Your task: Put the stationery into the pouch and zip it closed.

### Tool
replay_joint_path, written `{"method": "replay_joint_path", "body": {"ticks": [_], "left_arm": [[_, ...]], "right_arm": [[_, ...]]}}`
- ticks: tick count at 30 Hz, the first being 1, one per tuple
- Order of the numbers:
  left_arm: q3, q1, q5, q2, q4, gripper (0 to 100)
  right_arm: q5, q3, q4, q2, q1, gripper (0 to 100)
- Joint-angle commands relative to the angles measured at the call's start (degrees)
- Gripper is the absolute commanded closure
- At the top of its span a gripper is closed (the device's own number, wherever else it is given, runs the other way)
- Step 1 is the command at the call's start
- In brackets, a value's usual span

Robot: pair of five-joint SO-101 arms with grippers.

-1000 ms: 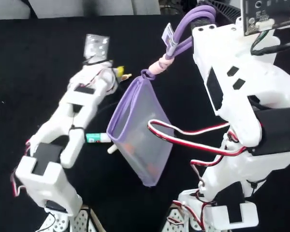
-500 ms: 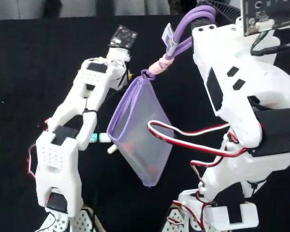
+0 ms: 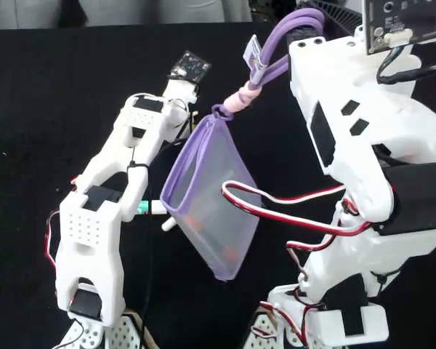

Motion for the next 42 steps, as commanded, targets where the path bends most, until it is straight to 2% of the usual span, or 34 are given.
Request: {"method": "replay_joint_path", "body": {"ticks": [1, 8, 13, 15, 17, 21, 27, 31, 33, 36, 42], "left_arm": [[-3.4, -1.9, -0.5, -0.9, -0.4, 79], [-3.3, -4.3, -1.0, -0.8, -1.8, 79], [-1.0, -4.1, -9.1, 3.1, -5.7, 79], [-1.4, -4.0, -10.0, 4.1, -5.5, 80], [-2.3, -3.9, -9.1, 4.4, -5.4, 85], [-5.7, -4.0, -8.7, 4.7, -1.1, 97], [-10.2, -2.9, -8.8, 5.1, 6.9, 96], [-12.4, -5.5, -8.4, 4.5, 7.8, 97], [-15.1, -7.8, -5.0, 4.4, 7.8, 97], [-21.3, -12.1, 6.2, 4.4, 8.8, 97], [-38.7, -18.5, 29.6, 0.9, 21.8, 97]], "right_arm": [[-0.2, -1.5, 0.3, -1.7, 1.1, 98.8], [-0.2, -1.5, 0.3, -1.7, 1.0, 98.8], [-0.1, -1.5, 0.3, -1.8, 1.1, 98.8], [-0.1, -1.5, 0.3, -2.0, 1.1, 98.8], [-0.1, -1.5, 0.3, -2.1, 1.1, 98.8], [-0.1, -1.5, 0.3, -2.1, 1.1, 98.8], [-0.1, -1.6, 0.4, -2.1, 1.1, 98.8], [-0.1, -1.8, 0.4, -2.1, 1.1, 98.8], [-0.1, -1.9, 0.4, -2.2, 1.1, 98.8], [-0.1, -1.9, 0.4, -2.2, 1.1, 98.8], [-0.1, -1.9, 0.4, -2.2, 1.1, 98.8]]}}
